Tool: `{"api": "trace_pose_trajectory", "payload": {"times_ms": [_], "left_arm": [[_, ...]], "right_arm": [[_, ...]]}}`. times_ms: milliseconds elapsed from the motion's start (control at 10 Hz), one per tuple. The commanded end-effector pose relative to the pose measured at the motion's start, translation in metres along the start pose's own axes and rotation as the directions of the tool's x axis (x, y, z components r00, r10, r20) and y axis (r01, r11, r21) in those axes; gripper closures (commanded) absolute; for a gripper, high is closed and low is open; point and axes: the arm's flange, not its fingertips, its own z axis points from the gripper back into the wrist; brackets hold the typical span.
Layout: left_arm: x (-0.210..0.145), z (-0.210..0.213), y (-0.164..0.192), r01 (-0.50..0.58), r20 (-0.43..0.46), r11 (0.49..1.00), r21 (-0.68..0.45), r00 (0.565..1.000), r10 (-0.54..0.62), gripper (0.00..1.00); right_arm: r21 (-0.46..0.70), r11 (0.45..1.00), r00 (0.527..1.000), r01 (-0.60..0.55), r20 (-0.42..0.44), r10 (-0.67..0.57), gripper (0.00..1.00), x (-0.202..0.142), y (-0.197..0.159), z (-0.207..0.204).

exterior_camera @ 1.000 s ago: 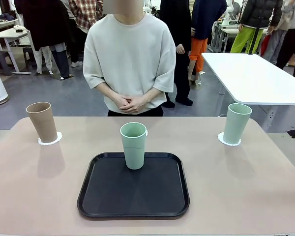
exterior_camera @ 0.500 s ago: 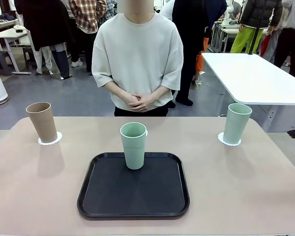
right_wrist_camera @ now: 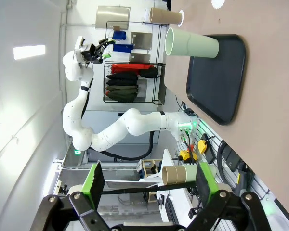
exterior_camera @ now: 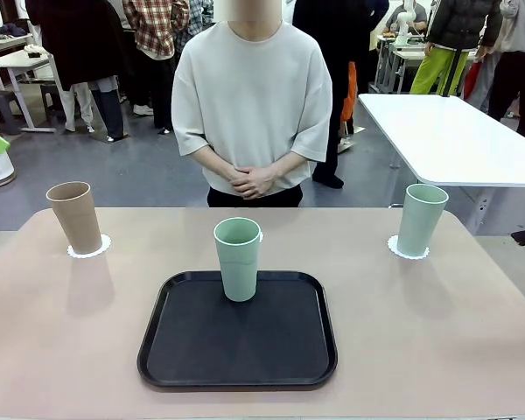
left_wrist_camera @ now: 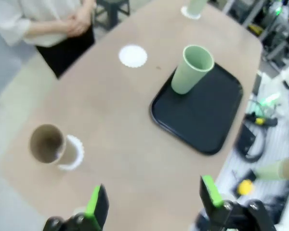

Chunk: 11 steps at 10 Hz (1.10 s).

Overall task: Place coasters on the table and set cups on them.
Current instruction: Take one Reusable plastic cup from the Flat Tray and place it on a coaster set by the human.

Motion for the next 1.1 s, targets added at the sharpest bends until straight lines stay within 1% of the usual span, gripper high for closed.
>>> {"api": "trace_pose_trajectory", "payload": {"times_ms": [0, 100, 200, 300, 400, 500, 600, 700, 800, 900, 1000], "left_arm": [[0.017, -0.053, -0.007, 0.183, -0.115, 0.976, 0.117, 0.979, -0.17, 0.0], [0.032, -0.077, -0.013, 0.253, -0.16, 0.955, 0.157, 0.96, -0.228, 0.0], [0.049, -0.107, -0.018, 0.32, -0.182, 0.923, 0.213, 0.941, -0.284, 0.0], [0.06, -0.131, -0.022, 0.364, -0.204, 0.903, 0.23, 0.925, -0.321, 0.0], [0.071, -0.153, -0.029, 0.396, -0.215, 0.893, 0.212, 0.911, -0.353, 0.0], [0.081, -0.17, -0.035, 0.396, -0.211, 0.91, 0.12, 0.906, -0.367, 0.0], [0.088, -0.186, -0.041, 0.391, -0.228, 0.92, 0.011, 0.897, -0.379, 0.0], [0.089, -0.196, -0.044, 0.379, -0.241, 0.924, -0.052, 0.893, -0.38, 0.0], [0.084, -0.193, -0.043, 0.328, -0.241, 0.936, -0.126, 0.905, -0.35, 0.0], [0.081, -0.204, -0.05, 0.421, -0.238, 0.906, 0.031, 0.884, -0.403, 0.0], [0.081, -0.204, -0.05, 0.421, -0.238, 0.906, 0.031, 0.884, -0.403, 0.0]], "right_arm": [[-0.001, 1.0, 1.0, 0.016, 0.001, -0.016, 0.0, -0.001, 0.001, 0.001], [-0.001, 1.0, 1.0, 0.016, 0.001, -0.016, 0.0, -0.001, 0.001, 0.001], [-0.001, 1.0, 1.0, 0.016, 0.001, -0.016, 0.0, -0.001, 0.001, 0.001], [-0.001, 1.0, 1.0, 0.016, 0.001, -0.016, 0.0, -0.001, 0.001, 0.001], [-0.001, 1.0, 1.0, 0.016, 0.001, -0.016, 0.0, -0.001, 0.001, 0.001], [-0.001, 1.0, 1.0, 0.016, 0.001, -0.016, 0.0, -0.001, 0.001, 0.001], [-0.001, 1.0, 1.0, 0.016, 0.001, -0.016, 0.0, -0.001, 0.001, 0.001], [-0.001, 1.0, 1.0, 0.016, 0.001, -0.016, 0.0, -0.001, 0.001, 0.001], [-0.001, 1.0, 1.0, 0.016, 0.001, -0.016, 0.0, -0.001, 0.001, 0.001], [-0.001, 1.0, 1.0, 0.016, 0.001, -0.016, 0.0, -0.001, 0.001, 0.001], [-0.001, 1.0, 1.0, 0.016, 0.001, -0.016, 0.0, -0.001, 0.001, 0.001]]}}
